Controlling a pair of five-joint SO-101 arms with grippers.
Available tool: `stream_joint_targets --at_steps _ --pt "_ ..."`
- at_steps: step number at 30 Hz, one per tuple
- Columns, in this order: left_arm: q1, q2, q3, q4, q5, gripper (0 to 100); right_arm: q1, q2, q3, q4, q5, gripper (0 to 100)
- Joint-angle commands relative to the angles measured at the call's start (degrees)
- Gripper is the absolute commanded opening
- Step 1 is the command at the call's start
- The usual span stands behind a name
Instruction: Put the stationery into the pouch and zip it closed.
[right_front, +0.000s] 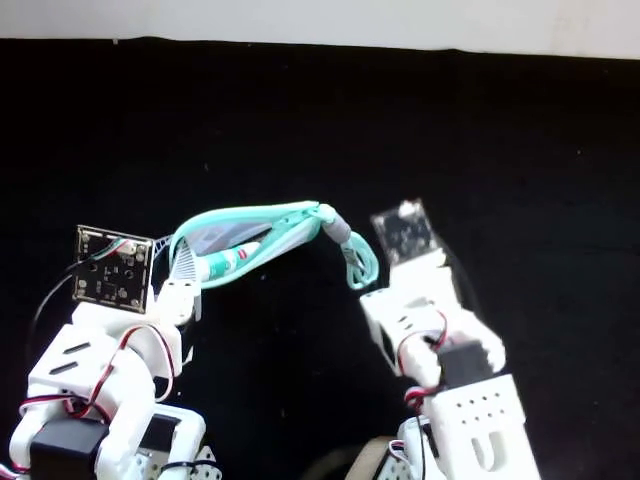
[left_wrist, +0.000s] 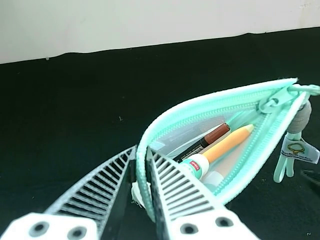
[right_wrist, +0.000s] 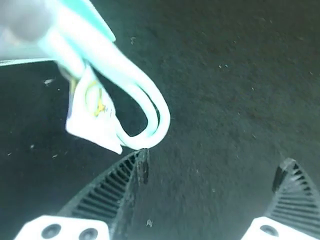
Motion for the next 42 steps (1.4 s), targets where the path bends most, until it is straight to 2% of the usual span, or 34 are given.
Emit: stream_joint_targets --at_steps 1,8,18,25,31,36,42 --pt "-1.3 0.6 0.8 -1.2 -0.5 1 -3.2 -7.4 8.7 -8.0 0.2 38.2" --pt "-2.8 0.6 1.5 -1.3 -0.5 1 -4.5 -16.7 16.3 -10.9 -7.7 38.2" --pt "-2.9 0.6 2.0 -1.4 -0.5 1 -4.8 -17.6 16.6 -15.3 -21.7 38.2" --pt "-2.9 0.5 2.0 -1.4 -0.5 1 -10.3 -17.6 16.5 -15.8 -25.8 38.2" --pt "-2.9 0.5 2.0 -1.4 -0.5 1 -10.9 -17.6 16.3 -16.0 -26.5 38.2" --pt "-3.0 0.5 2.0 -1.4 -0.5 1 -10.5 -17.5 19.0 -25.7 -26.5 38.0" --pt "-3.0 0.3 2.0 -1.4 -0.5 1 -10.5 -17.5 27.9 -41.5 -26.4 28.0"
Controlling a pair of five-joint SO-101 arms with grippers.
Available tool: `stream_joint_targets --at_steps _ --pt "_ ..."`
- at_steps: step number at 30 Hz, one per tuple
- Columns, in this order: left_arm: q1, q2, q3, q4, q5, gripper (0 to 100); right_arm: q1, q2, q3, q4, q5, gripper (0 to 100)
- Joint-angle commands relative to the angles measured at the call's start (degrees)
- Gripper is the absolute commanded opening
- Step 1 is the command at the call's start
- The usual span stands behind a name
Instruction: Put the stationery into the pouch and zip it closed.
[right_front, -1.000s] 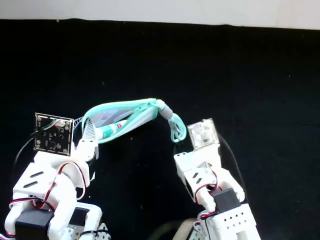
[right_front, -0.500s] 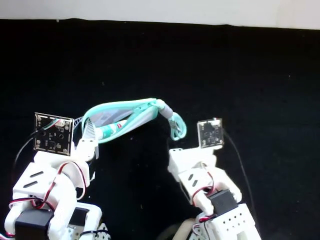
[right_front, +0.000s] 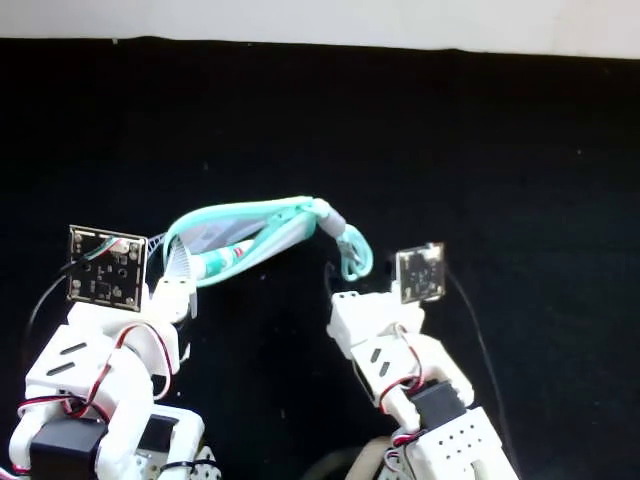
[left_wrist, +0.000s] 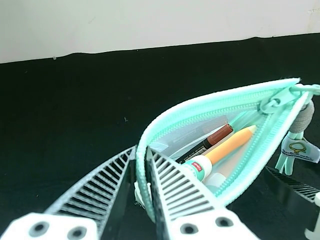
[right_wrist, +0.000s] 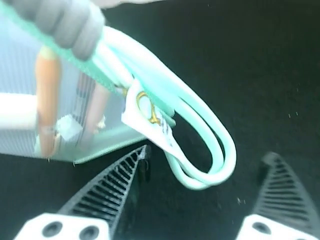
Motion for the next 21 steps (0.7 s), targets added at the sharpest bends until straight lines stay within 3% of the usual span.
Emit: stream_joint_targets --at_steps 1,5,15,21 --pt "-1.2 0.3 1.1 -0.4 -0.6 1 0.0 -0.4 4.0 -10.3 -0.3 28.0" --pt "-1.2 0.3 1.1 -0.4 -0.6 1 0.0 -0.5 6.8 -14.7 -0.3 27.9" --pt "-1.2 0.2 1.1 -0.4 -0.6 1 0.0 -0.5 7.3 -14.5 -0.3 27.8" --pt "-1.2 0.0 1.1 -0.4 -0.6 1 0.0 -0.7 6.6 -5.5 -0.3 27.8"
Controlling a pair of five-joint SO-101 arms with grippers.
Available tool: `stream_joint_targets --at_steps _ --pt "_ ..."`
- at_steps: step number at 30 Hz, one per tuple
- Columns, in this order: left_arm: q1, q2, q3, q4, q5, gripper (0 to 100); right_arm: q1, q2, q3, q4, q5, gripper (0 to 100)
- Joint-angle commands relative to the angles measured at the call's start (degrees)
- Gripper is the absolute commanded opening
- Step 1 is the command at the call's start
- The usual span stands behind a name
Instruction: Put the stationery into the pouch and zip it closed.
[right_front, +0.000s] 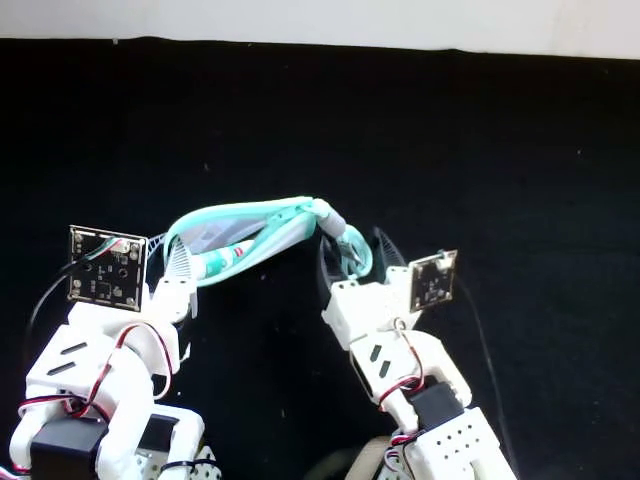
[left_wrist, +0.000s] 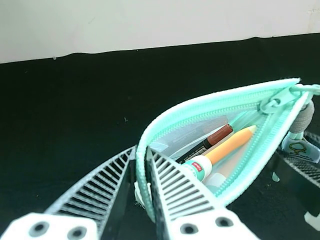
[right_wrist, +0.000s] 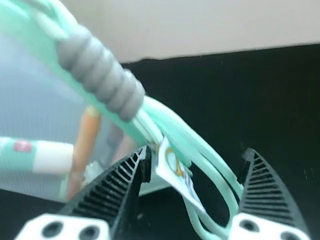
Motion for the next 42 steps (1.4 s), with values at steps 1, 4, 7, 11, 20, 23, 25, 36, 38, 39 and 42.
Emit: stream_joint_targets --at_steps 1,4,7,11,20,23,25,36,38,39,42 --pt "-1.1 0.0 1.1 -0.4 -0.6 1 0.0 -0.7 6.1 5.2 -0.2 27.8" --pt "-1.1 0.0 1.1 -0.4 -0.6 1 0.0 -0.7 4.4 8.7 -0.2 27.8" --pt "-1.1 0.0 1.2 -0.4 -0.6 1 0.0 -0.7 0.8 12.3 -0.3 27.8" --pt "-1.1 0.0 1.2 -0.3 -0.6 1 0.0 -0.7 -1.5 15.5 -0.3 27.8" --pt "-1.1 0.0 1.2 -0.3 -0.6 1 0.0 -0.7 -2.0 15.6 -0.3 27.8" --pt "-1.1 0.0 1.2 -0.3 -0.6 1 0.0 -0.7 -2.3 15.4 -0.3 27.8" --pt "-1.1 0.0 1.2 -0.3 -0.6 1 0.0 -0.7 -3.3 15.4 -0.3 27.8" --pt "-1.1 0.0 1.2 -0.3 -0.6 1 0.0 -0.7 -5.8 15.8 -0.3 27.8" --pt "-1.1 0.0 1.2 -0.3 -0.6 1 0.0 -0.7 -5.8 15.8 -0.3 27.1" --pt "-1.1 0.0 1.2 -0.3 -0.6 1 0.0 -0.7 -5.8 15.8 -0.3 25.2" --pt "-1.1 0.0 1.2 -0.3 -0.6 1 0.0 -0.7 -5.8 15.6 -0.2 14.1"
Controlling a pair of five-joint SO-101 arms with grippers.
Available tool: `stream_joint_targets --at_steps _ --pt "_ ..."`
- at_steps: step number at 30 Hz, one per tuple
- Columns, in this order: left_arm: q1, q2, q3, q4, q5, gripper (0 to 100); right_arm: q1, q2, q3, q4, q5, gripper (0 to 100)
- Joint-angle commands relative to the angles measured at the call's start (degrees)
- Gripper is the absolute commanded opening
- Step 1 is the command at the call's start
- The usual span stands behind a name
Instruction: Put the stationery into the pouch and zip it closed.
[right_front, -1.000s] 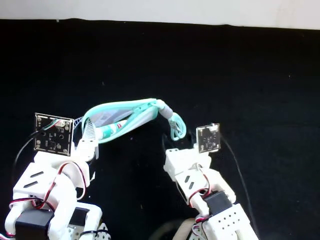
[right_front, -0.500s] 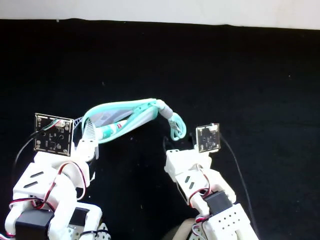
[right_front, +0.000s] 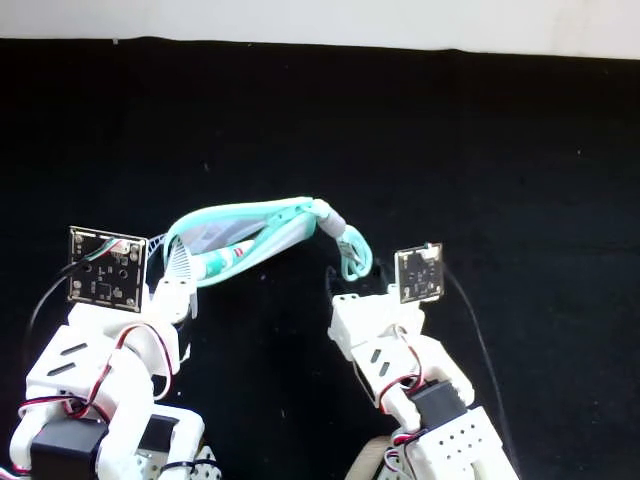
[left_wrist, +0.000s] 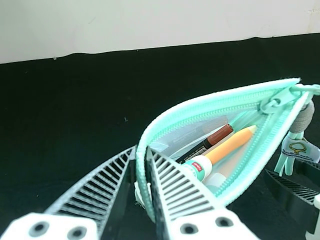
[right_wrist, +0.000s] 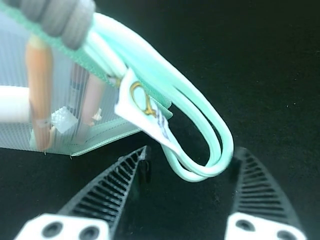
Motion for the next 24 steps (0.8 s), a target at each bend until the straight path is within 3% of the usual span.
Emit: stream_joint_targets --at_steps 1,3,15,24 --pt "-1.1 0.1 0.9 -0.3 -0.6 1 -0.1 -0.7 -2.9 0.1 -0.2 9.8" --pt "-1.1 0.1 0.9 -0.3 -0.6 1 -0.1 -0.7 -2.9 0.0 -0.2 0.7" --pt "-1.1 0.1 1.0 -0.2 -0.6 1 0.3 -0.8 -2.9 0.0 0.3 0.5" --pt "-1.1 0.1 1.0 -0.2 -0.6 1 5.8 -0.8 -11.5 0.0 9.8 0.5"
